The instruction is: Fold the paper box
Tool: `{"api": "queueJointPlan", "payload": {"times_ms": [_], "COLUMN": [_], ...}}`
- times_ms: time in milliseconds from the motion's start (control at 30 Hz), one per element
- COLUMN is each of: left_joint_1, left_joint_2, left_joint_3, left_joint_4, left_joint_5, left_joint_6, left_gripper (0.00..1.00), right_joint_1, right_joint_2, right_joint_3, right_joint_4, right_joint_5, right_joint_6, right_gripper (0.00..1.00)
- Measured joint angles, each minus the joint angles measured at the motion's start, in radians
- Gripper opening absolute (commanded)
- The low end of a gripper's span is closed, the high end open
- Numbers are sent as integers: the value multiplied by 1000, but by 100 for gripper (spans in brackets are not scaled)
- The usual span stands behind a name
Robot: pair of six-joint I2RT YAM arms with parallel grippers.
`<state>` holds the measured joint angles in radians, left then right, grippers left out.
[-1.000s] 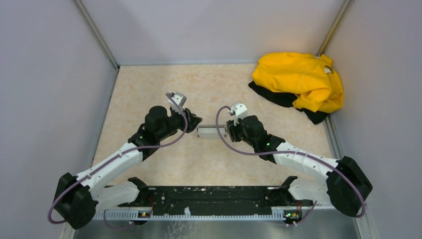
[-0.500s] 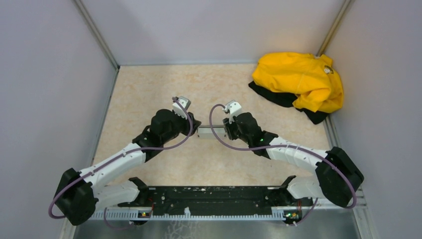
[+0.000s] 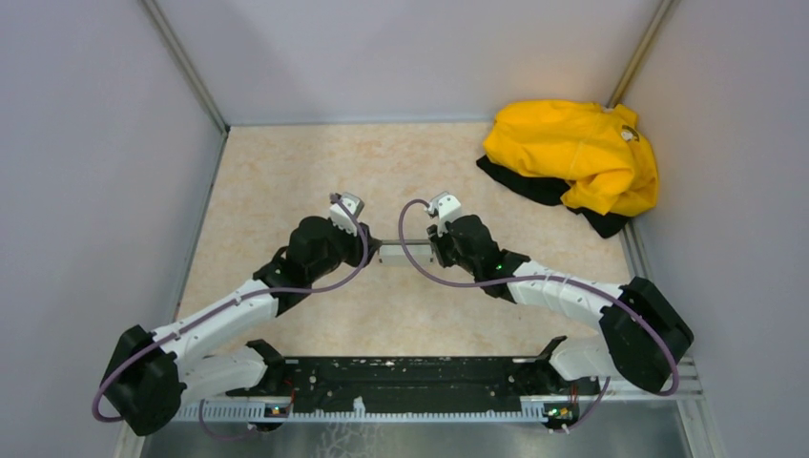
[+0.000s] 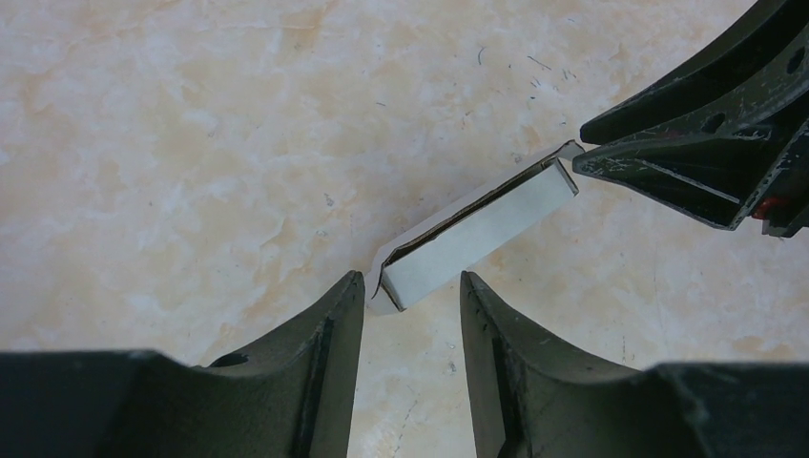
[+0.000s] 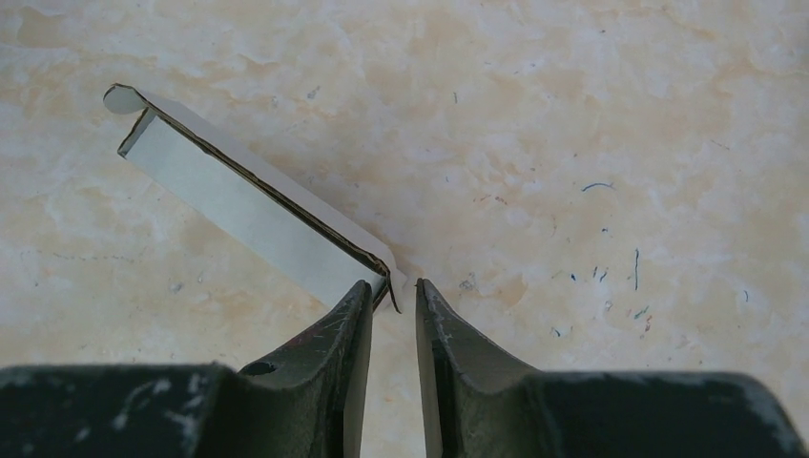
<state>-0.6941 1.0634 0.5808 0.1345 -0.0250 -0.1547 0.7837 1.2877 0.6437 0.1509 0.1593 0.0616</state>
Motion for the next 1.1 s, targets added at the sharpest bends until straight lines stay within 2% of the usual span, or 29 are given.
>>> {"api": "queueJointPlan", "payload": {"times_ms": [300,533,767,1100], "left_joint_1": [-6,-18,-32,-41], "left_joint_2": [0,26,67,90], "left_joint_3": [-8,-8,-8,-8], "left_joint_4": [2,11,23,23], "left_joint_5": [3,3,2,-46], "left_joint_6": [4,16,25,41], "left_gripper": [52,52,45,44], "right_joint_1": [0,0,0,0], "right_joint_2": [0,10,16,16], "right_joint_3": [0,0,0,0], "right_joint_4": [15,31,37,37], "right_joint_5": [5,5,5,5], "right_joint_6": [0,0,0,0], "right_gripper": [16,15,15,15]}}
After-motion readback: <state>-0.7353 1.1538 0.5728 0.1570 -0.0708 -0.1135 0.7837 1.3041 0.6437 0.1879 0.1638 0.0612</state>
